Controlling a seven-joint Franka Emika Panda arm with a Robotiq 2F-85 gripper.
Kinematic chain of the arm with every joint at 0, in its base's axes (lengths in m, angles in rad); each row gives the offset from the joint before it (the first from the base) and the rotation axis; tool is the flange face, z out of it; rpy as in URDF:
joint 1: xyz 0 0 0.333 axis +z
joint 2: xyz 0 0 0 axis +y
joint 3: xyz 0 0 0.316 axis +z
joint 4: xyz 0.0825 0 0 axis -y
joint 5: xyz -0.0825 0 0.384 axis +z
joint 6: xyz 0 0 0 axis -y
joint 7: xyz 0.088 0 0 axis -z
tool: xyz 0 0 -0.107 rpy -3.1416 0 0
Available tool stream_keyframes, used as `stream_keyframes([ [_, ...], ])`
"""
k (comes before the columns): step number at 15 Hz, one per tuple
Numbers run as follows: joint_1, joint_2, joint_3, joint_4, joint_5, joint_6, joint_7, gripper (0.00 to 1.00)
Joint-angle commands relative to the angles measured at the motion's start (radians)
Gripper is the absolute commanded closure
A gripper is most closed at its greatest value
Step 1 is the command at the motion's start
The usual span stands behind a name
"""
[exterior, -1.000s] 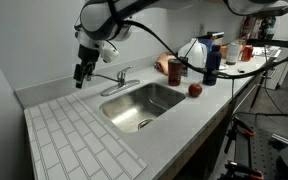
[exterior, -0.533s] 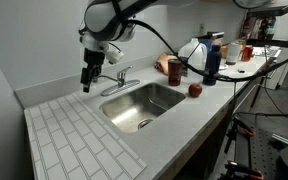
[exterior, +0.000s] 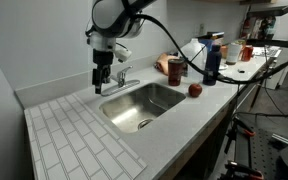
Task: Move the tap nozzle to the right
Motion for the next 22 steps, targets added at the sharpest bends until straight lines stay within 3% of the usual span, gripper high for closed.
stream_keyframes([
  [1, -0.002, -0.084, -0.015, -0.108, 0.01, -0.061, 0.018, 0.0],
  [14, -0.01, -0.238, -0.083, -0.333, -0.017, -0.098, 0.031, 0.0],
  [22, -0.01, -0.295, -0.106, -0.402, -0.03, -0.094, 0.032, 0.0],
])
